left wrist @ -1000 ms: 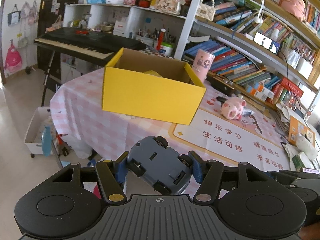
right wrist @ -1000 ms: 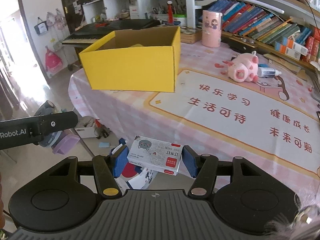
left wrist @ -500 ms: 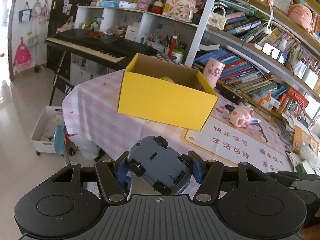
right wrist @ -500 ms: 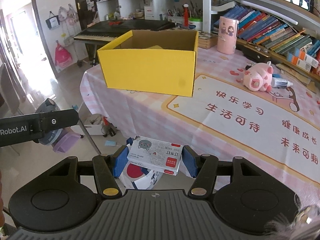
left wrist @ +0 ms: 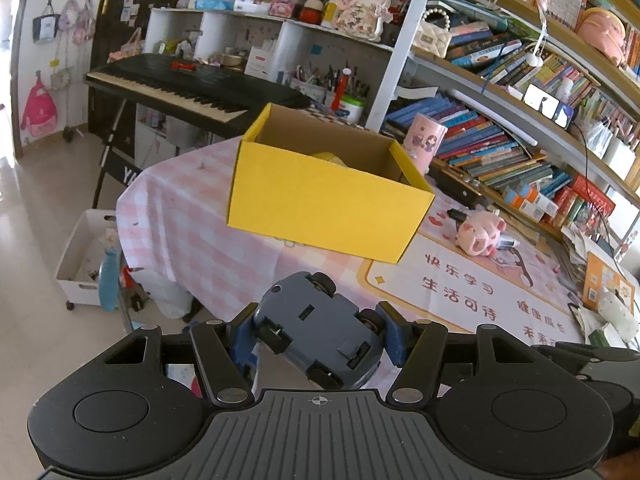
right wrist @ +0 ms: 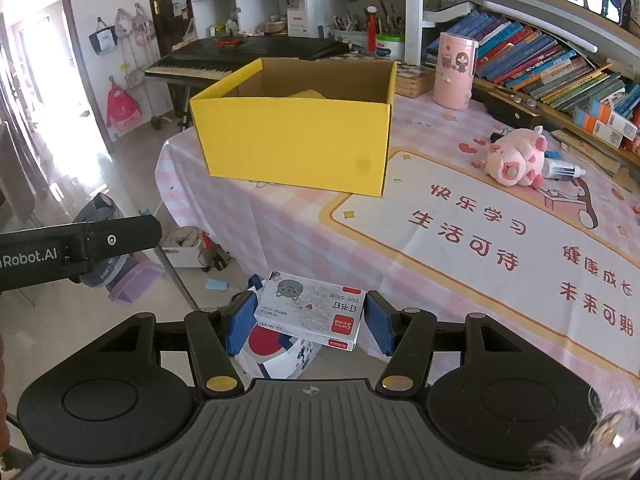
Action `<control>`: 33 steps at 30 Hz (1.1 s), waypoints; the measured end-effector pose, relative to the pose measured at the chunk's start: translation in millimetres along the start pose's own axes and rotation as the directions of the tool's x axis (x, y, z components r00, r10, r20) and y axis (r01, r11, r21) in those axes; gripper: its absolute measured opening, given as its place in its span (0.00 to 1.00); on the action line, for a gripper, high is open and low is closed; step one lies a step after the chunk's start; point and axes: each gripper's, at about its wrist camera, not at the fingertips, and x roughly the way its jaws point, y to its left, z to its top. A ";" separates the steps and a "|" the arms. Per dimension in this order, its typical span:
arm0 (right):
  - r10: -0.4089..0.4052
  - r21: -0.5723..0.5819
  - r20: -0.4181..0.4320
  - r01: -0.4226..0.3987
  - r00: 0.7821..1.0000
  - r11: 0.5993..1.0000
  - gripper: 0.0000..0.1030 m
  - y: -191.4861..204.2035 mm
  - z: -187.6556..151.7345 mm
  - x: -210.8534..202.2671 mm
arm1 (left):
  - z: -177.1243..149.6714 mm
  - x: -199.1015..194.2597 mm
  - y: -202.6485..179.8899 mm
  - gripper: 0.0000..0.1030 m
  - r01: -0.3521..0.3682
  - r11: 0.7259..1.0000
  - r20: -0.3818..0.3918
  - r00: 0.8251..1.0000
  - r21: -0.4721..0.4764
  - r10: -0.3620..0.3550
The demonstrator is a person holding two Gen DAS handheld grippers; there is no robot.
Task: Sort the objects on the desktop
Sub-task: 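Lift the toy car with the left tool while the right tool carries the carton toward the yellow box, then open the left tool inside the yellow box while the right tool releases the carton there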
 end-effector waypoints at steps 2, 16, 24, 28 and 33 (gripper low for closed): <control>0.001 0.000 -0.008 -0.001 1.000 1.000 0.55 -1.9 1.3 3.1 | 1.2 3.6 -0.4 0.59 -0.003 1.000 -0.007 1.000 -0.005 0.003; 0.060 -0.039 0.025 -0.059 0.998 0.998 0.55 -16.1 39.8 34.2 | 33.4 32.4 -6.9 0.59 -0.056 0.998 0.032 0.998 -0.004 0.056; 0.094 -0.072 0.124 -0.085 0.988 0.994 0.55 -37.8 96.1 48.9 | 82.5 57.4 -21.6 0.59 -0.076 0.997 0.138 0.988 0.003 0.075; 0.122 -0.082 0.159 -0.110 0.980 0.991 0.55 -50.8 125.5 59.1 | 106.5 74.0 -31.2 0.59 -0.093 0.996 0.181 0.979 0.007 0.090; 0.147 -0.111 0.181 -0.129 0.972 0.986 0.55 -62.0 153.0 73.0 | 129.1 100.2 -38.6 0.59 -0.127 0.992 0.203 0.971 0.010 0.122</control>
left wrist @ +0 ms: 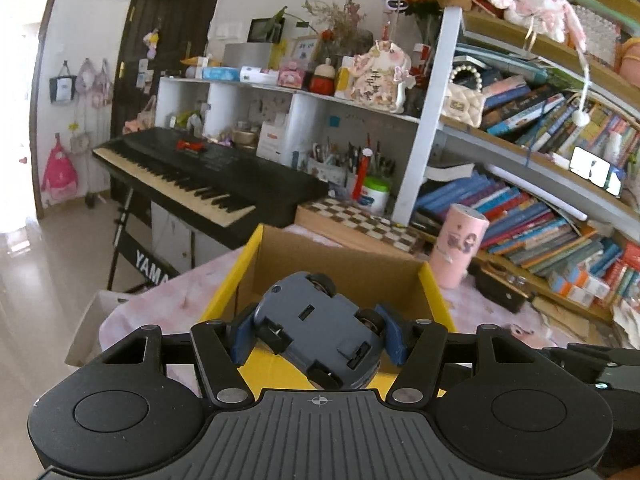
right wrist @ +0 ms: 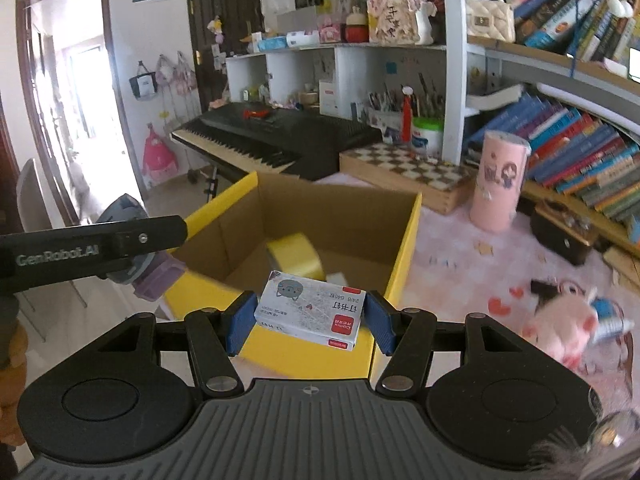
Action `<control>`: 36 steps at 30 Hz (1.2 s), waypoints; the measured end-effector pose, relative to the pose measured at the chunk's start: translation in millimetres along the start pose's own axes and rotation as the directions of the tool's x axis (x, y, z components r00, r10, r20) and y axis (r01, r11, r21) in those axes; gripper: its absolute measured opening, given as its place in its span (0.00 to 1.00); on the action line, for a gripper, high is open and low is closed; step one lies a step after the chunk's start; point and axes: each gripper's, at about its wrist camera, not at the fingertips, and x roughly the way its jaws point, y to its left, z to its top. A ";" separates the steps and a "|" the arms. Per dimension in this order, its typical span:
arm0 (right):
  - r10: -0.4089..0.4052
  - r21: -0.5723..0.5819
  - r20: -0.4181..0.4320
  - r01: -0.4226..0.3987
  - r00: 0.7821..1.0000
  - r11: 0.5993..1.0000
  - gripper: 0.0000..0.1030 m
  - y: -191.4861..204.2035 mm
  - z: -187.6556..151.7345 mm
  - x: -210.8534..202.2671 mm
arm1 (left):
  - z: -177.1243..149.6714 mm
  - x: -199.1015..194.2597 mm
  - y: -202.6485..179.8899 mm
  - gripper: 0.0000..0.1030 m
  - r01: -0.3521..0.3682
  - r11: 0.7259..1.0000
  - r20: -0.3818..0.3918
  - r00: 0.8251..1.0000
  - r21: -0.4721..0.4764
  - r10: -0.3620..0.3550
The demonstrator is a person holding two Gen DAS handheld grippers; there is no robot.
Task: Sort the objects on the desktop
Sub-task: 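Open the left tool inside the yellow box while the right tool releases the carton there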
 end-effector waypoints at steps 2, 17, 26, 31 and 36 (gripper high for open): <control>0.007 -0.008 0.004 -0.007 1.000 1.000 0.55 -6.2 6.3 8.1 | 4.8 9.4 -2.9 0.59 -0.012 1.000 0.002 1.000 -0.002 0.012; 0.050 -0.178 -0.104 -0.068 0.993 0.982 0.55 -18.7 28.6 82.1 | 5.1 80.2 -3.6 0.59 -0.109 0.994 -0.085 0.990 0.019 0.110; 0.047 -0.388 -0.212 -0.128 0.976 0.913 0.55 -14.8 40.2 126.9 | -0.1 114.3 -3.4 0.59 -0.157 0.985 -0.166 0.972 0.066 0.166; 0.045 -0.506 -0.289 -0.193 0.956 0.841 0.54 -9.0 44.2 150.9 | -6.0 129.3 -0.7 0.59 -0.166 0.982 -0.227 0.957 0.084 0.182; 0.032 -0.574 -0.393 -0.273 0.919 0.772 0.54 -3.9 42.2 172.5 | -5.8 131.8 1.1 0.59 -0.164 0.983 -0.237 0.955 0.083 0.180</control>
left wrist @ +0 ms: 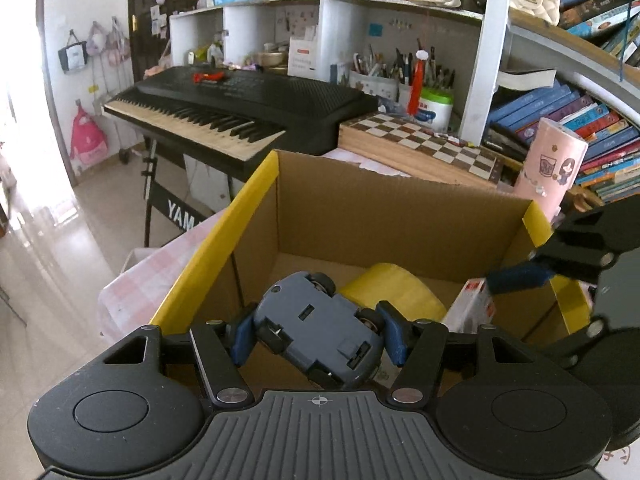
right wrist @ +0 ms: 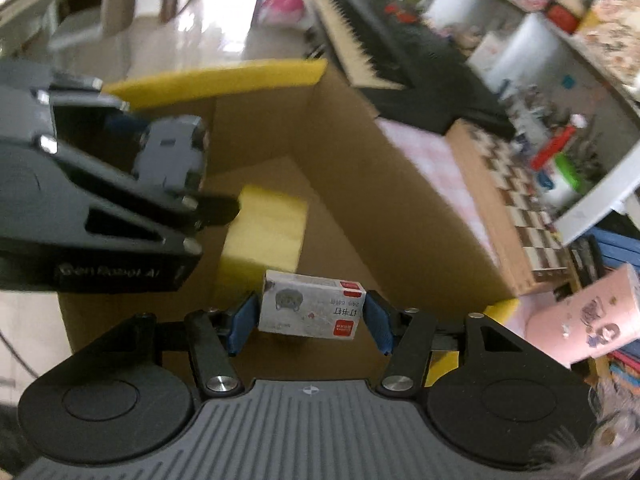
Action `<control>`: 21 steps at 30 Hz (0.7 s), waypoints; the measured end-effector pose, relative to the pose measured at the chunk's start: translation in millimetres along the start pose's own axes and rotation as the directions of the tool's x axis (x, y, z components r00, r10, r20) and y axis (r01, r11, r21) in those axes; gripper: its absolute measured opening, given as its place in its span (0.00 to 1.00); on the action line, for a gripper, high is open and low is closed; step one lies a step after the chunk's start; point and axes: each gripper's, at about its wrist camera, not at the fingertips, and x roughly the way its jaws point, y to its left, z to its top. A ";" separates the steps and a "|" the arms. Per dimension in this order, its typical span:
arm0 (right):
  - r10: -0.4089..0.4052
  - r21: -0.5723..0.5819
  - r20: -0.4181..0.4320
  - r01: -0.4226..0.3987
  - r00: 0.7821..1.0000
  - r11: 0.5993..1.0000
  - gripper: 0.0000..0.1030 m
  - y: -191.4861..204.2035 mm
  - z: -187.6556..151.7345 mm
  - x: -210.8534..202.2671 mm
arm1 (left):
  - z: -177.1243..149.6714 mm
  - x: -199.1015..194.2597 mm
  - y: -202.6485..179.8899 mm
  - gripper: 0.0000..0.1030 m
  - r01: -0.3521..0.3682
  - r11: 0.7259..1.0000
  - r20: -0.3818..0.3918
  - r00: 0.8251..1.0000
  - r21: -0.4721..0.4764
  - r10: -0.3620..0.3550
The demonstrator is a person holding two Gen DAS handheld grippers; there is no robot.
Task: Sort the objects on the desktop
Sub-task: 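Open the left tool inside the yellow box while the right tool releases the carton there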
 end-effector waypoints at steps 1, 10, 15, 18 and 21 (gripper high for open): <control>0.008 -0.010 -0.017 -0.009 1.000 1.000 0.53 0.3 0.4 3.3 | 0.1 0.1 -0.1 0.59 0.001 1.000 -0.001 1.000 0.001 -0.001; 0.013 -0.036 -0.081 -0.016 0.997 0.999 0.53 1.1 2.3 18.0 | -3.0 -0.5 -1.7 0.59 0.018 1.000 0.006 1.000 -0.010 -0.018; 0.014 -0.009 -0.050 -0.015 0.999 1.000 0.67 0.9 1.3 14.0 | -5.3 -4.6 -1.6 0.61 0.017 1.000 0.024 1.000 -0.007 -0.017; 0.023 0.040 -0.012 -0.023 1.000 0.999 0.69 -3.1 -1.8 4.0 | -5.7 -14.9 1.0 0.66 0.011 1.000 0.081 0.997 -0.015 -0.010; 0.010 0.097 0.040 -0.014 0.999 0.995 0.69 -5.7 -4.8 -12.2 | -3.6 -28.5 5.1 0.69 0.021 0.999 0.128 0.992 -0.029 -0.017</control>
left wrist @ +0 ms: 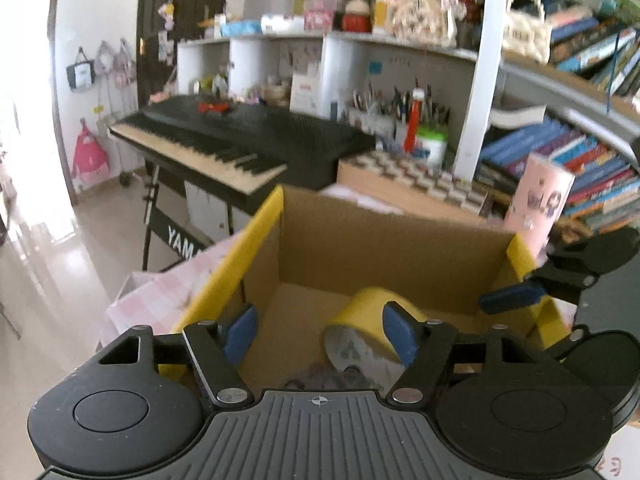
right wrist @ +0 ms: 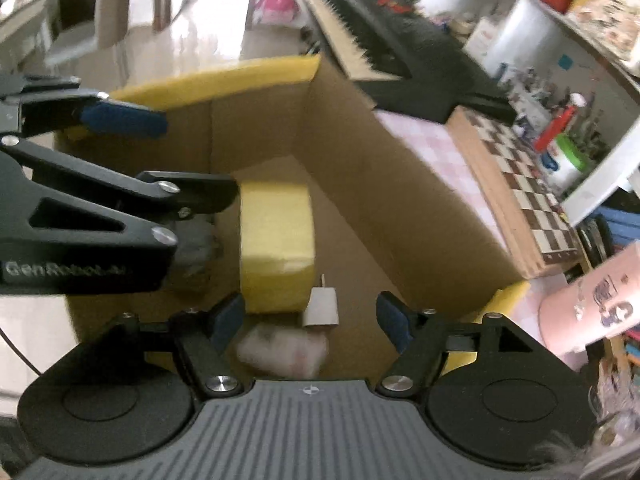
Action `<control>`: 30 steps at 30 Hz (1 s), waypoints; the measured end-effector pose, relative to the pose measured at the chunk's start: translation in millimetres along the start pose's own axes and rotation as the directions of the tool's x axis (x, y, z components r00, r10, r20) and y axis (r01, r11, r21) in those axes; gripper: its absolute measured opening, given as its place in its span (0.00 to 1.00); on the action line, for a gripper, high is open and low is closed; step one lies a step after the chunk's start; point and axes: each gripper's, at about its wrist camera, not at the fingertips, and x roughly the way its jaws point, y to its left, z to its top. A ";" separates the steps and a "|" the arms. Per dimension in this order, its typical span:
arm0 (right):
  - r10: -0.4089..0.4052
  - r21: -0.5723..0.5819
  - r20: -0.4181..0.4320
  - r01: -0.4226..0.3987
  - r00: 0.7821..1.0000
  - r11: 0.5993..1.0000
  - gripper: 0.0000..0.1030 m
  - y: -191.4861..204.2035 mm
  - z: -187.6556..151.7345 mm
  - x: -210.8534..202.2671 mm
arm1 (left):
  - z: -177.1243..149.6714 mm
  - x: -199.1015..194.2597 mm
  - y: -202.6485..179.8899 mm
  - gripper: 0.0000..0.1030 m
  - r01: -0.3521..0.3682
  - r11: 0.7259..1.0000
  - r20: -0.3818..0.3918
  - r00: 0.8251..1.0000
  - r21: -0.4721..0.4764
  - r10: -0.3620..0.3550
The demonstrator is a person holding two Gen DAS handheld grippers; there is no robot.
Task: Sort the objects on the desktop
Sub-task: 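Open the left tool inside the yellow box while the right tool releases the carton there, then withdraw both open tools from the box back over the table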
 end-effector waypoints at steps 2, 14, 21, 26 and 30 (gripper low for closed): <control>-0.007 0.036 0.043 0.005 0.999 0.999 0.69 0.6 -2.2 -15.7 | 2.9 -9.8 2.8 0.71 0.009 1.000 0.026 1.000 -0.008 -0.009; -0.123 0.259 0.206 0.067 0.971 0.963 0.80 12.8 -23.3 -85.1 | 3.1 -66.1 4.3 0.88 0.025 1.000 0.129 0.991 0.017 -0.027; -0.272 0.413 0.262 0.147 0.926 0.899 0.80 29.7 -48.0 -114.2 | -9.7 -93.1 15.3 0.93 0.019 1.000 0.148 0.989 0.003 -0.019; -0.352 0.520 0.252 0.180 0.901 0.835 0.80 43.6 -67.2 -128.3 | -22.8 -107.6 23.9 0.94 0.020 1.000 0.139 0.990 -0.009 -0.019; -0.386 0.563 0.239 0.196 0.891 0.803 0.80 59.2 -80.0 -135.5 | -34.4 -118.0 31.2 0.94 0.026 1.000 0.128 0.991 -0.015 -0.024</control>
